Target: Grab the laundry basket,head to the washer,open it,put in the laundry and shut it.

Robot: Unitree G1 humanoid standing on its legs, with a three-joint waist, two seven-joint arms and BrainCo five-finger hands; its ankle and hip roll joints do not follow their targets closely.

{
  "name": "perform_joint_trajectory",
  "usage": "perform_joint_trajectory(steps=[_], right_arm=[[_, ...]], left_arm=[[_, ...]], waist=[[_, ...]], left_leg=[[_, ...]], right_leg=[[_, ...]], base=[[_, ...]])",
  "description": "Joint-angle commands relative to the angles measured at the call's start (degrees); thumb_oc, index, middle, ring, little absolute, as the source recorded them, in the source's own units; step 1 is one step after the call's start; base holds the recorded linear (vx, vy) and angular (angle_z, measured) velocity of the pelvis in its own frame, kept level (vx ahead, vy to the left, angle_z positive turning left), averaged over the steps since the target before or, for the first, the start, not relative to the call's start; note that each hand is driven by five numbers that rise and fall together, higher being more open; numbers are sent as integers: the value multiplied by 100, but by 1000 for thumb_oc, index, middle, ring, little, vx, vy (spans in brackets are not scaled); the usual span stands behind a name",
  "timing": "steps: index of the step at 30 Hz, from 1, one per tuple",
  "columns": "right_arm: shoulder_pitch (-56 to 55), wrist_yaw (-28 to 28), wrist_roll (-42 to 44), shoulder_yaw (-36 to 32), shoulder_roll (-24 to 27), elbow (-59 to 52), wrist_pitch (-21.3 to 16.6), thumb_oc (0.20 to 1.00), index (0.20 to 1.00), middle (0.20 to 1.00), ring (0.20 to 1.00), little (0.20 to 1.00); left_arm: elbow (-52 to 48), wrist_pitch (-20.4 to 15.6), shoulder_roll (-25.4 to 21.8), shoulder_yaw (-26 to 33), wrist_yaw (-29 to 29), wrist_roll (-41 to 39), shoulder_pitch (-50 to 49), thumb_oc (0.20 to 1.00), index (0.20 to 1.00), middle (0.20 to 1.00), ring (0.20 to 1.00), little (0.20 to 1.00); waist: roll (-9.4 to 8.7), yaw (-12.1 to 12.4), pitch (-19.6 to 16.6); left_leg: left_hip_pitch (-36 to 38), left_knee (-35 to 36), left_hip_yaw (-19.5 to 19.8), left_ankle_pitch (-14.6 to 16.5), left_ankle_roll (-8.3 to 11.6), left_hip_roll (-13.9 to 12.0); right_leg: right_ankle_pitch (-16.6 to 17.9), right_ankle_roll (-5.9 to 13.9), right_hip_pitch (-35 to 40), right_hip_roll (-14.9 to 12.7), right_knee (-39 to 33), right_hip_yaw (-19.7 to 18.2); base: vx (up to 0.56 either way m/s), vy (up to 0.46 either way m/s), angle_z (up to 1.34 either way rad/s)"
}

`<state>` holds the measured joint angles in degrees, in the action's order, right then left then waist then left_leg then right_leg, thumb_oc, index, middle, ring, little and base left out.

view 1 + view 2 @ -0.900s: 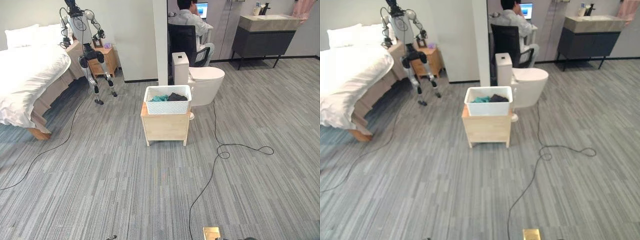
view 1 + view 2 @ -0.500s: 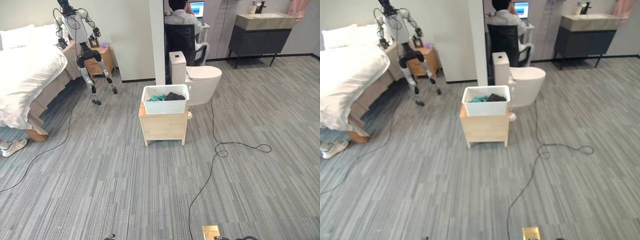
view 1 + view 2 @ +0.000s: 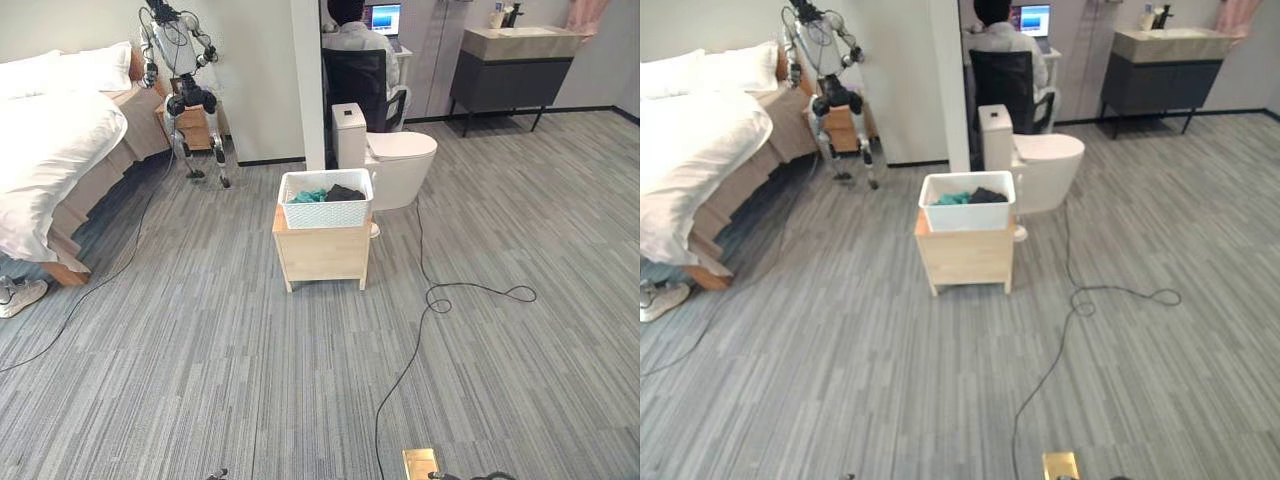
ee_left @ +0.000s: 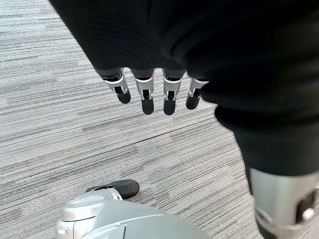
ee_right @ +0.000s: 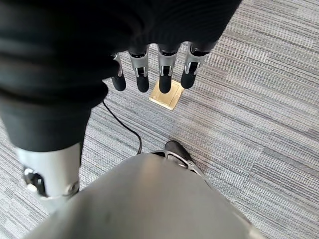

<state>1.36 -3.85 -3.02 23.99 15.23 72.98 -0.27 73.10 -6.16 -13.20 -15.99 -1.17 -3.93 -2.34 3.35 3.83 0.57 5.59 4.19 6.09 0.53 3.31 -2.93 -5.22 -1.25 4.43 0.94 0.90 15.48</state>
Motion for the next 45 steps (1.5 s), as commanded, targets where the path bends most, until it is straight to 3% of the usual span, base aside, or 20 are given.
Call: perform_joint_trajectory(steps=[1,16,32,36,38,41,42,45], right_arm=[[106,18,-7,216,-135,124,-58,1000,1000,1000,1000,1000],[90,10,274,-8,-61,229,-67,1000,1000,1000,1000,1000],[171,34,245,-64,48,446,-50,1000,1000,1000,1000,1000],[333,56,320,14,35,319,-76,1000,1000,1000,1000,1000],[376,37,342,67,41,250,-71,1000,1000,1000,1000,1000],[376,37,342,67,41,250,-71,1000,1000,1000,1000,1000],[356,10,391,79,93,295,-20,1000,1000,1000,1000,1000],[369,20,407,68,108,332,-19,1000,1000,1000,1000,1000]], left_arm=[[290,-164,-242,165,-77,30,277,1000,1000,1000,1000,1000],[289,-168,-247,161,3,-53,249,1000,1000,1000,1000,1000],[230,-148,-154,-39,61,-104,387,1000,1000,1000,1000,1000],[121,-147,-168,-138,64,-108,543,1000,1000,1000,1000,1000],[82,-142,-179,-151,54,-122,619,1000,1000,1000,1000,1000],[82,-142,-179,-151,54,-122,619,1000,1000,1000,1000,1000],[120,-135,-175,-194,27,-231,742,1000,1000,1000,1000,1000],[136,-136,-188,-183,22,-256,751,1000,1000,1000,1000,1000]], waist=[[-484,16,44],[-439,-17,50],[-322,-45,101],[-437,-55,306],[-514,-6,424],[-514,-7,423],[-684,-16,628],[-691,12,622]], left_leg=[[-181,81,-72,-33,103,-88],[-177,81,-96,-56,141,-142],[-98,70,-14,-177,237,-306],[-622,-949,-21,-103,342,-286],[-967,-1659,165,-272,355,-146],[-968,-1660,165,-272,355,-146],[-1825,-1835,-171,-459,230,-105],[-1898,-1500,-160,-509,212,-99]], right_leg=[[221,608,355,-581,-590,-600],[191,584,347,-527,-590,-660],[59,404,425,-324,-590,-708],[51,293,421,-277,-590,-772],[106,248,413,-266,-578,-806],[106,248,413,-265,-578,-806],[15,222,463,-286,-590,-682],[-19,250,443,-264,-590,-681]], base=[[-7,-18,-16],[1,-15,-2],[5,-57,0],[-57,-74,-6],[-36,-59,-9],[27,-20,-18],[91,-38,-4],[170,25,31]])
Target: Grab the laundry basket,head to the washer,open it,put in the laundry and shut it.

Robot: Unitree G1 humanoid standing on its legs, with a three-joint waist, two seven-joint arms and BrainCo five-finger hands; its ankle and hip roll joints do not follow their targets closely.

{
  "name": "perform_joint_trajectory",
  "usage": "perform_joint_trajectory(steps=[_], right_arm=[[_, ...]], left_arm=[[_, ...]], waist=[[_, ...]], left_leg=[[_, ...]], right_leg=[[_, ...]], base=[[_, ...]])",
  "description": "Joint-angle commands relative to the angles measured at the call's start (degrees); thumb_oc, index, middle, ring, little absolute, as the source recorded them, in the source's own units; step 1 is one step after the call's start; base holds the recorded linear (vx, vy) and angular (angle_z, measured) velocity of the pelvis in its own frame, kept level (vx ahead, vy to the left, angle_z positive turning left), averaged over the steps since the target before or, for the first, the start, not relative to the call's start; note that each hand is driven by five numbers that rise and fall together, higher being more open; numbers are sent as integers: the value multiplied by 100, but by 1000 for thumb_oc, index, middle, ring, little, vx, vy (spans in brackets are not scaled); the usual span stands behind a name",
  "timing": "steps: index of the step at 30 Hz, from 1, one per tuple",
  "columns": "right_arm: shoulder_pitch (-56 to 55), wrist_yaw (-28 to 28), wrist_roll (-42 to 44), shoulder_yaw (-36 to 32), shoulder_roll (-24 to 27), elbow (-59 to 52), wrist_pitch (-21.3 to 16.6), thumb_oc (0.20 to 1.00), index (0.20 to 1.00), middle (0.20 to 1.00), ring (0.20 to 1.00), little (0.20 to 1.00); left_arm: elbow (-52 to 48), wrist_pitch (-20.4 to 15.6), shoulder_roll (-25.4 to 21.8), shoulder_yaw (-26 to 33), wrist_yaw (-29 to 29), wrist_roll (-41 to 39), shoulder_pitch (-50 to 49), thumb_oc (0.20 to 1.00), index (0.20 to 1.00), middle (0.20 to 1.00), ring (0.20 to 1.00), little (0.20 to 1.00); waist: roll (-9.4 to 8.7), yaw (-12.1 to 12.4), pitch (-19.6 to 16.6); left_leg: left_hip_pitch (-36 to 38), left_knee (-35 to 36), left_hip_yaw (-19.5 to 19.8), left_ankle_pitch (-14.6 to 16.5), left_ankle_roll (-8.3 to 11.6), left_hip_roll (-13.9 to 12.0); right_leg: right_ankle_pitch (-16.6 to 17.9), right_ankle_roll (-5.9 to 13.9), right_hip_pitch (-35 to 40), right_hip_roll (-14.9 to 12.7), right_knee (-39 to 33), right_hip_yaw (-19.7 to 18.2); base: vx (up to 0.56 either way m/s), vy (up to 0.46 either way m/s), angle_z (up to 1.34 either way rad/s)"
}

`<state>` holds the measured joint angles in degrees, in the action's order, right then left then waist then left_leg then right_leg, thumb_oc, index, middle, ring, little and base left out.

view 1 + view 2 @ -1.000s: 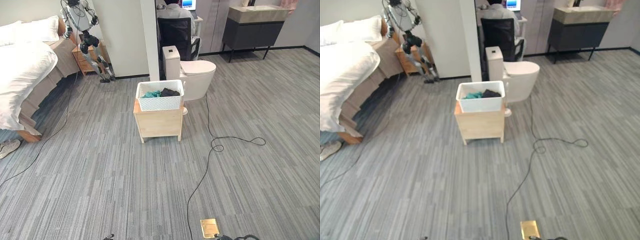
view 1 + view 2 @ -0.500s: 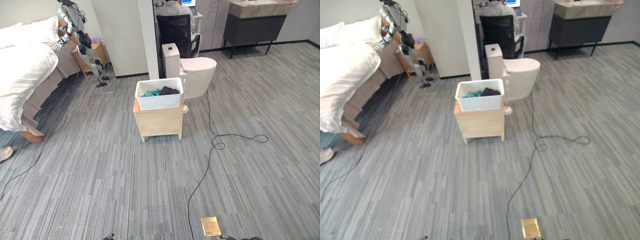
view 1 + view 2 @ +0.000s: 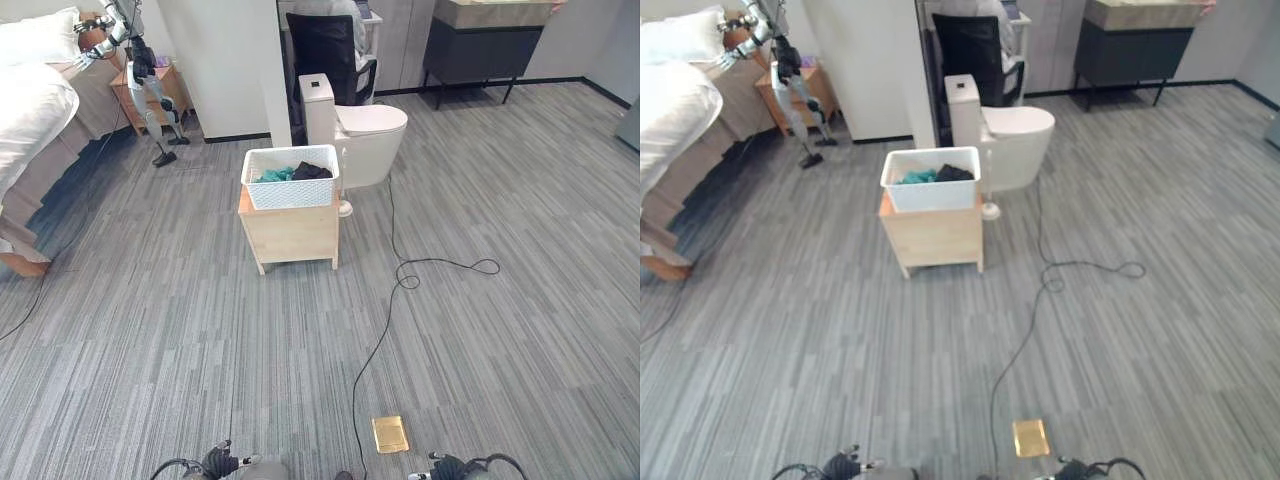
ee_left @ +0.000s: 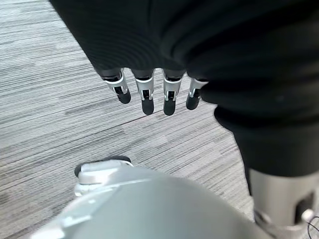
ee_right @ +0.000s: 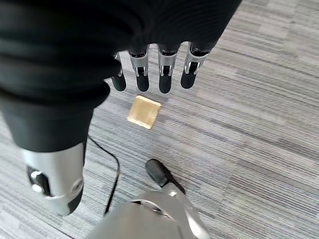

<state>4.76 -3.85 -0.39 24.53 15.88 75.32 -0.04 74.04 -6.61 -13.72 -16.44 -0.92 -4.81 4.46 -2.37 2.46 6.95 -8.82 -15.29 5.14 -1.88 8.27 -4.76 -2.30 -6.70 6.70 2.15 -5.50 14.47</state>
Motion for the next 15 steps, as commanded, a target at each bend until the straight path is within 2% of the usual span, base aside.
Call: perform_joint_trajectory(steps=[1,4,7,8,9,10,11,12,13,15], right_arm=[[124,55,207,6,57,122,-62,1000,1000,1000,1000,1000],[162,65,226,-10,44,130,-75,1000,1000,1000,1000,1000],[161,26,228,-47,-10,136,-71,1000,1000,1000,1000,1000],[108,-14,224,-112,-67,125,-72,1000,1000,1000,1000,1000],[58,-35,232,-156,-118,92,-71,1000,1000,1000,1000,1000],[58,-35,232,-156,-117,91,-71,1000,1000,1000,1000,1000],[37,-44,272,-162,-139,71,-89,1000,1000,1000,1000,1000],[71,-40,375,-190,-167,-56,-121,1000,1000,1000,1000,1000],[71,-40,375,-190,-168,-56,-121,1000,1000,1000,1000,1000],[117,-23,490,-221,-158,-186,-133,1000,1000,1000,1000,1000]], left_arm=[[100,-104,-157,-120,-33,-242,85,1000,1000,1000,1000,1000],[167,-108,-173,-72,-47,-259,29,1000,1000,1000,1000,1000],[252,-107,-188,84,-44,-285,-121,1000,1000,1000,1000,1000],[328,-114,-257,222,-35,-288,-220,1000,1000,1000,1000,1000],[351,-105,-313,277,-31,-245,-263,1000,1000,1000,1000,1000],[351,-105,-312,277,-31,-245,-263,1000,1000,1000,1000,1000],[376,-103,-348,267,-35,-217,-270,1000,1000,1000,1000,1000],[297,-114,-401,267,-44,-179,-222,1000,1000,1000,1000,1000],[296,-114,-402,267,-44,-179,-222,1000,1000,1000,1000,1000],[93,-140,-494,237,-50,-213,-150,1000,1000,1000,1000,1000]], waist=[[-59,257,-15],[-75,387,-25],[-87,564,-114],[-156,679,-138],[-287,722,-156],[-281,722,-169],[-361,753,-234],[-412,732,-292],[-418,735,-294],[-433,669,-279]], left_leg=[[-780,1564,6,-633,-259,-45],[-965,1837,-89,-775,-188,-111],[-1003,1661,-113,-882,-195,-152],[-1201,1064,-151,-859,-270,-43],[-1385,369,-420,-649,-368,89],[-1403,363,-416,-649,-367,82],[-1428,251,-485,-517,-472,177],[-1304,292,-570,-281,-643,331],[-1304,293,-576,-279,-645,334],[-1098,461,-610,-112,-834,508]], right_leg=[[-573,878,287,-250,50,-653],[-766,941,436,-257,86,-770],[-896,1024,684,-345,188,-903],[-1031,1082,790,-564,491,-938],[-1030,1173,763,-804,819,-906],[-1027,1172,748,-796,821,-907],[-957,1238,693,-896,1006,-910],[-688,1350,458,-968,1493,-936],[-692,1353,453,-974,1499,-940],[-84,1461,-13,-956,2381,-1076]], base=[[341,107,27],[299,105,-16],[468,214,-64],[624,330,-88],[621,330,-55],[482,242,-39],[441,250,-35],[444,251,-21],[359,247,-4],[250,220,2]])
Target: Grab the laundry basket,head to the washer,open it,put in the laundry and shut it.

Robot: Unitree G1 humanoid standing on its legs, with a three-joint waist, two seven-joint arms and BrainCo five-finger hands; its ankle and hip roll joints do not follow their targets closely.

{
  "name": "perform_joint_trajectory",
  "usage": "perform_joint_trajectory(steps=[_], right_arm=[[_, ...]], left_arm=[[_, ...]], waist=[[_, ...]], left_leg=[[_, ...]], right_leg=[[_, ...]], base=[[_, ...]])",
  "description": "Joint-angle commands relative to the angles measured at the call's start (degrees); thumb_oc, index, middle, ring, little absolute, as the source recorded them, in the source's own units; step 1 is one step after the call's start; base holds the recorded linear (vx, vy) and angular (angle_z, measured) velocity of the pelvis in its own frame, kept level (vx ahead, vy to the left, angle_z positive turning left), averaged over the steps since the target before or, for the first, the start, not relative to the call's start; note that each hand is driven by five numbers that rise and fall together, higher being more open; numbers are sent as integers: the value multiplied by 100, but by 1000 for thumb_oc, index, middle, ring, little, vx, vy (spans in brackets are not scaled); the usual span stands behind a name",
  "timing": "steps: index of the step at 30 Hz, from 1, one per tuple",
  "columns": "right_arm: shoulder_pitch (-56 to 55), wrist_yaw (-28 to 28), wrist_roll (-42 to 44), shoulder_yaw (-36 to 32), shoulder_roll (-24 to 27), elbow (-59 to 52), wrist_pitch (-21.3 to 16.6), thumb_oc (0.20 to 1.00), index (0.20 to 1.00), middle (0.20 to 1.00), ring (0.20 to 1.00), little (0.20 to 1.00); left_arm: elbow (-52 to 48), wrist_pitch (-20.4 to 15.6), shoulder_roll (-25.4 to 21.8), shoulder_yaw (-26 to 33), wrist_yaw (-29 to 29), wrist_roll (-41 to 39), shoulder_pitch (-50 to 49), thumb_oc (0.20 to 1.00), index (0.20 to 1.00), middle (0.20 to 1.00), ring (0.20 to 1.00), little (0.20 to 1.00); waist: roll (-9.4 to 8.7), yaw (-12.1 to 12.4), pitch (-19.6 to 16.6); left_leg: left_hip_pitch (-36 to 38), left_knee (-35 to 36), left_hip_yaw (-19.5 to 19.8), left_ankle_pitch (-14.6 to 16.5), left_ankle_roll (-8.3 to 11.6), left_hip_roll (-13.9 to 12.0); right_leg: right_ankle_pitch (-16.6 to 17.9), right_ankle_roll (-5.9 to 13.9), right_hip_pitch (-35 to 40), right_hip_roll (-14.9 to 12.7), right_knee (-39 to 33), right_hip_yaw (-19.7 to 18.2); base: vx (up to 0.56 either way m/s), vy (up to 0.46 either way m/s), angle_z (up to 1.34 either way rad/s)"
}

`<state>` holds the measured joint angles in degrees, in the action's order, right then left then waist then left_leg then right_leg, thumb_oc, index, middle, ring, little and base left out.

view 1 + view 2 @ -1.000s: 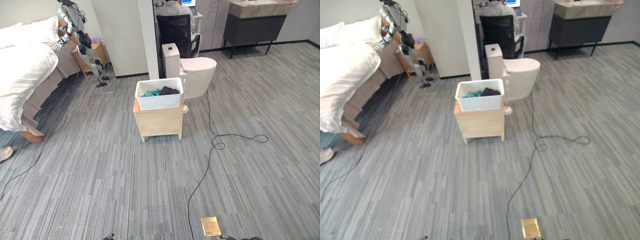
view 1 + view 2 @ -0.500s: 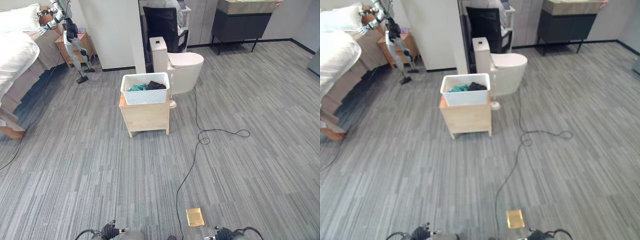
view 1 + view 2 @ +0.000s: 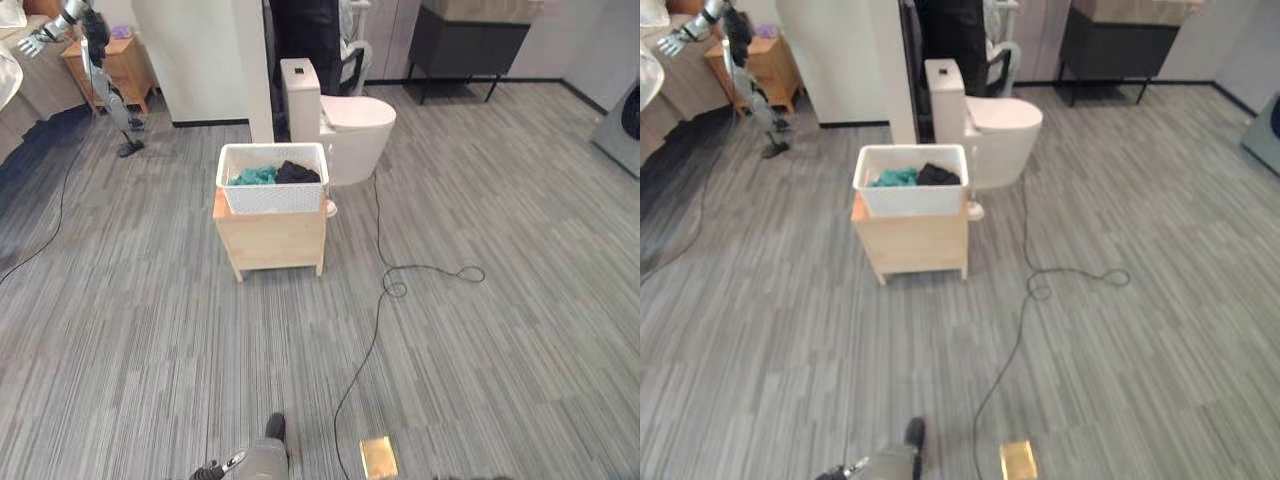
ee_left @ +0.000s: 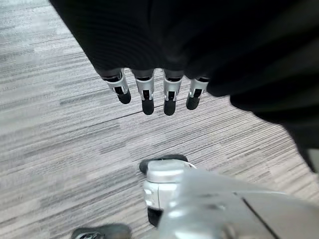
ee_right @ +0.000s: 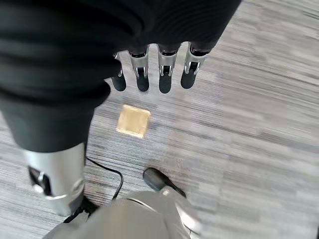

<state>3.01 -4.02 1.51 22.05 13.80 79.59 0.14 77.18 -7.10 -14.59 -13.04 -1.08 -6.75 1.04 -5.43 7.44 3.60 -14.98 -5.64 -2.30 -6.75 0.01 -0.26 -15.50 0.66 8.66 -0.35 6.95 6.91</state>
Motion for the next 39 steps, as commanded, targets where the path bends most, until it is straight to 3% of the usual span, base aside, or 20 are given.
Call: perform_joint_trajectory(steps=[1,3,4,5,7,8,10,13,19,20,21,24,25,27,28,30,31,32,36,39], right_arm=[[331,6,340,18,69,-712,-168,1000,1000,1000,1000,1000],[359,43,394,-5,81,-896,-199,1000,1000,1000,1000,1000],[356,77,476,-65,103,-960,-222,1000,1000,1000,1000,1000],[327,115,647,-170,172,-976,-267,1000,1000,1000,1000,1000],[306,143,724,-250,230,-981,-284,1000,1000,1000,1000,1000],[294,218,818,-374,339,-972,-316,1000,1000,1000,1000,1000],[294,261,862,-443,396,-998,-347,1000,1000,1000,1000,1000],[268,342,1044,-707,558,-1050,-416,1000,1000,1000,1000,1000],[267,342,1044,-707,560,-1050,-416,1000,1000,1000,1000,1000],[5,328,1032,-793,632,-1108,-437,1000,1000,1000,1000,1000],[-85,309,1013,-819,643,-1169,-430,1000,1000,1000,1000,1000],[-85,309,1013,-819,643,-1169,-430,1000,1000,1000,1000,1000],[-191,489,1278,-862,684,-1431,-556,1000,1000,1000,1000,1000],[-245,625,1424,-987,809,-1939,-635,1000,1000,1000,1000,1000],[-249,784,1503,-1090,916,-2430,-680,1000,1000,1000,1000,1000],[-270,944,1620,-1324,1103,-2966,-775,1000,1000,1000,1000,1000],[-181,1014,1733,-1420,1180,-3233,-830,1000,1000,1000,1000,1000],[-101,1083,1824,-1488,1221,-3418,-907,1000,1000,1000,1000,1000],[150,1060,1799,-1351,1191,-3593,-892,1000,1000,1000,1000,1000],[151,890,1842,-1344,1018,-3733,-833,1000,1000,1000,1000,1000]], left_arm=[[-381,-122,-461,-108,-54,-94,238,1000,1000,1000,1000,1000],[-563,-168,-517,-111,-110,-166,288,1000,1000,1000,1000,1000],[-653,-179,-531,-107,-143,-225,322,1000,1000,1000,1000,1000],[-705,-220,-539,-109,-167,-309,374,1000,1000,1000,1000,1000],[-752,-229,-531,-106,-161,-310,378,1000,1000,1000,1000,1000],[-781,-281,-504,-79,-196,-323,394,1000,1000,1000,1000,1000],[-841,-311,-492,-57,-228,-334,405,1000,1000,1000,1000,1000],[-1268,-419,-489,-21,-319,-266,468,1000,1000,1000,1000,1000],[-1270,-418,-487,-22,-319,-266,466,1000,1000,1000,1000,1000],[-1530,-418,-450,-126,-377,-136,406,1000,1000,1000,1000,1000],[-1590,-413,-410,-148,-360,-89,340,1000,1000,1000,1000,1000],[-1590,-413,-410,-148,-360,-89,340,1000,1000,1000,1000,1000],[-1644,-391,-266,-193,-472,-112,242,1000,1000,1000,1000,1000],[-1797,-355,-243,-154,-538,-122,112,1000,1000,1000,1000,1000],[-1948,-351,-283,-184,-597,-91,63,1000,1000,1000,1000,1000],[-2400,-351,-383,-206,-619,-82,46,1000,1000,1000,1000,1000],[-2697,-360,-452,-217,-665,-145,69,1000,1000,1000,1000,1000],[-2950,-397,-522,-260,-686,-211,106,1000,1000,1000,1000,1000],[-3614,-459,-610,-254,-568,-389,-13,1000,1000,1000,1000,1000],[-3765,-464,-711,-262,-488,-186,-195,1000,1000,1000,1000,1000]], waist=[[-99,88,116],[12,7,176],[84,-64,215],[209,-198,304],[269,-263,318],[279,-378,359],[267,-436,413],[166,-584,470],[179,-584,485],[-32,-681,407],[-52,-713,372],[-52,-713,372],[-99,-702,382],[-119,-649,424],[-114,-646,421],[-184,-645,430],[-151,-587,438],[-43,-500,457],[195,-290,444],[175,-158,259]], left_leg=[[-349,-431,125,474,-120,140],[-142,-327,99,580,-241,165],[88,-185,164,617,-289,173],[424,-20,244,704,-282,141],[568,26,297,766,-261,128],[821,53,341,906,-234,178],[1036,83,411,1008,-220,220],[1592,93,673,1415,-132,359],[1614,93,677,1426,-130,347],[2021,-58,982,1839,-50,391],[2114,-137,1028,1950,-5,318],[2114,-137,1028,1950,-5,318],[1480,-1723,1129,1345,332,-33],[1086,-2353,1216,976,313,-68],[1023,-2193,1157,773,341,-282],[876,-1463,912,978,294,-616],[694,-652,988,794,354,-726],[575,79,1223,305,464,-860],[439,624,1259,68,540,-773],[507,80,1068,369,459,-456]], right_leg=[[1655,786,-527,-710,1671,-376],[1998,834,-979,-795,2175,-196],[1923,742,-1223,-809,2215,-110],[1447,592,-1601,-723,1928,43],[1237,550,-1680,-705,1628,136],[1257,550,-1830,-698,920,119],[1349,578,-1829,-662,459,31],[1977,845,-2160,-706,-849,-515],[1978,843,-2131,-694,-860,-506],[2158,777,-2030,-614,-697,-730],[2094,736,-1980,-562,-578,-713],[2094,736,-1979,-562,-578,-713],[1799,401,-1517,-295,-462,-429],[1622,197,-1247,-85,-495,-458],[1432,112,-1174,-18,-401,-386],[1206,97,-1066,-64,-306,-265],[1111,105,-961,-21,-290,-287],[990,134,-806,57,-318,-346],[754,210,-464,4,-296,-531],[775,406,-224,-432,-259,-664]], base=[[256,244,-7],[239,204,-7],[380,185,11],[322,128,8],[322,33,12],[462,-32,38],[334,-56,34],[435,-102,43],[97,-54,35],[571,-381,-7],[571,-381,57],[132,-192,105],[375,-668,17],[323,-516,104],[230,-188,110],[236,-100,22],[290,61,28],[311,111,21],[290,223,-39],[323,328,-109]])
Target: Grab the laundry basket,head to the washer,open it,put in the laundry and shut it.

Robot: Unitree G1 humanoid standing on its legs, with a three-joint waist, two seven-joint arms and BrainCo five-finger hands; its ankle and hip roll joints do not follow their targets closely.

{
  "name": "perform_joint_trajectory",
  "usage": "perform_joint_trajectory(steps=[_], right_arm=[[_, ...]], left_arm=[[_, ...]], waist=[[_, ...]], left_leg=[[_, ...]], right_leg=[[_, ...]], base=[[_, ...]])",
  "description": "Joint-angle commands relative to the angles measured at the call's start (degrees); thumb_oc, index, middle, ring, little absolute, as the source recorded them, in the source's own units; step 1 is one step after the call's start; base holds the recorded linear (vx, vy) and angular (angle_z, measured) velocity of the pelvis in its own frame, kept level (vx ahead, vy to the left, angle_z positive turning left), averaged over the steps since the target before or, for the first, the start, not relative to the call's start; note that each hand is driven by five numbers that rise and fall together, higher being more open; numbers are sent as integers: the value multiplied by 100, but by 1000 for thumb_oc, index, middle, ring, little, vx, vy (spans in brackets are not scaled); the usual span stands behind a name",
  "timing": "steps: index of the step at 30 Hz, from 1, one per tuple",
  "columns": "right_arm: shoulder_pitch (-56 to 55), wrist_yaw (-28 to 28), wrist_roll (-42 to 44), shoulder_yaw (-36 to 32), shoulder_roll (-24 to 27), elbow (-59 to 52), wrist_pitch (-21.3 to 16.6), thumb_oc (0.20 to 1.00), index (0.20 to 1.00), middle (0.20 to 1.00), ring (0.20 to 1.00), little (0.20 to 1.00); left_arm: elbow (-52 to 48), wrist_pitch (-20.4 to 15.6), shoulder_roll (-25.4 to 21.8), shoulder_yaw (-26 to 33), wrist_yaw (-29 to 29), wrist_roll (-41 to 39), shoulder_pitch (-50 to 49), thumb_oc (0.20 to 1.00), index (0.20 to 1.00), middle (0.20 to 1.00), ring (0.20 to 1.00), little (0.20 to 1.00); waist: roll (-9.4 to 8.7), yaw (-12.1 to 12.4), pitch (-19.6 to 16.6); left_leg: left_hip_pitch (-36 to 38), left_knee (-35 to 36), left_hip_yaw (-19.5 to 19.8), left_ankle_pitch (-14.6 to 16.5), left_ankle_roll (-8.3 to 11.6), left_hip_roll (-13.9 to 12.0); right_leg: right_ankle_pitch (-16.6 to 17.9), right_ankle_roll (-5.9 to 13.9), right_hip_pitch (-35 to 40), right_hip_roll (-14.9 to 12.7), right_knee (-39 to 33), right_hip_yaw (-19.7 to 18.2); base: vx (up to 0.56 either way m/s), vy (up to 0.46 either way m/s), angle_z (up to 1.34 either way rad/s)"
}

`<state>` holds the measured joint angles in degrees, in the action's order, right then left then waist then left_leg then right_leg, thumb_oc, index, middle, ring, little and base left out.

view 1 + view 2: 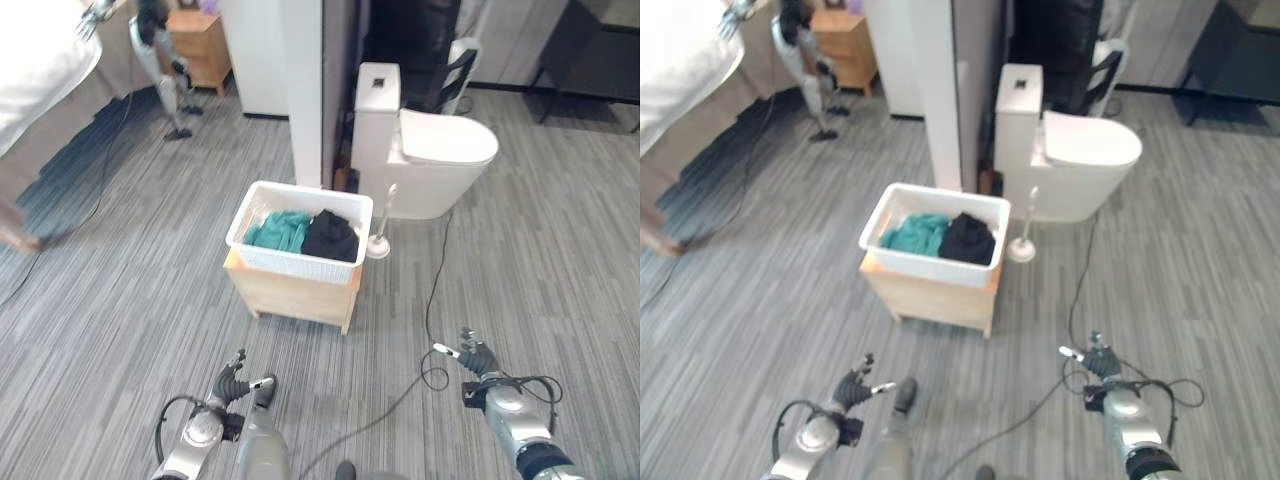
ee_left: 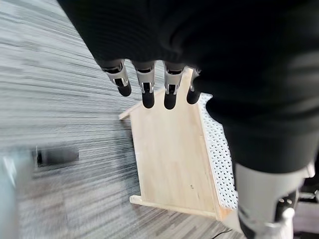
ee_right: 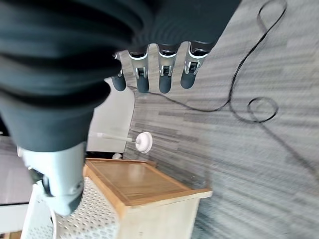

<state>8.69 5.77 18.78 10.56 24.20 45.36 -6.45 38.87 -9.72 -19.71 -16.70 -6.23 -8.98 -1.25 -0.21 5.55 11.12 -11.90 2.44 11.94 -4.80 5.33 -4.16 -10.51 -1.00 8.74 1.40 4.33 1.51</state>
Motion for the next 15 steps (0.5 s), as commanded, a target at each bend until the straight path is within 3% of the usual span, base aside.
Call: perform_joint_trajectory(steps=[1,4,6,13,15], right_arm=[[-417,-95,114,-210,-74,-342,-161,1000,1000,1000,1000,1000],[-502,-141,118,-259,-219,-481,-112,1000,1000,1000,1000,1000],[-483,-145,73,-231,-256,-423,-98,1000,1000,1000,1000,1000],[-537,-122,59,-292,-330,-562,-84,1000,1000,1000,1000,1000],[-594,-89,68,-366,-365,-612,-112,1000,1000,1000,1000,1000]], left_arm=[[106,-195,-203,139,5,73,-1,1000,1000,1000,1000,1000],[-95,-174,-280,272,-50,137,-138,1000,1000,1000,1000,1000],[-149,-153,-323,328,-99,176,-146,1000,1000,1000,1000,1000],[-538,-154,-432,508,-282,387,-200,1000,1000,1000,1000,1000],[-1061,-156,-574,800,-621,726,-275,1000,1000,1000,1000,1000]], waist=[[-357,47,-549],[-395,67,-711],[-407,60,-748],[-464,45,-796],[-462,46,-737]], left_leg=[[240,-768,-483,261,-117,-31],[351,-982,-866,598,-342,215],[378,-959,-894,671,-425,307],[434,-898,-895,750,-567,471],[484,-857,-854,762,-681,546]], right_leg=[[310,641,-211,-726,-13,-128],[484,893,-300,-1111,57,-278],[554,962,-376,-1185,153,-289],[703,1058,-495,-1242,411,-245],[871,1044,-731,-1134,883,-270]], base=[[237,251,-109],[259,372,-80],[135,253,-29],[48,93,15],[27,144,8]])
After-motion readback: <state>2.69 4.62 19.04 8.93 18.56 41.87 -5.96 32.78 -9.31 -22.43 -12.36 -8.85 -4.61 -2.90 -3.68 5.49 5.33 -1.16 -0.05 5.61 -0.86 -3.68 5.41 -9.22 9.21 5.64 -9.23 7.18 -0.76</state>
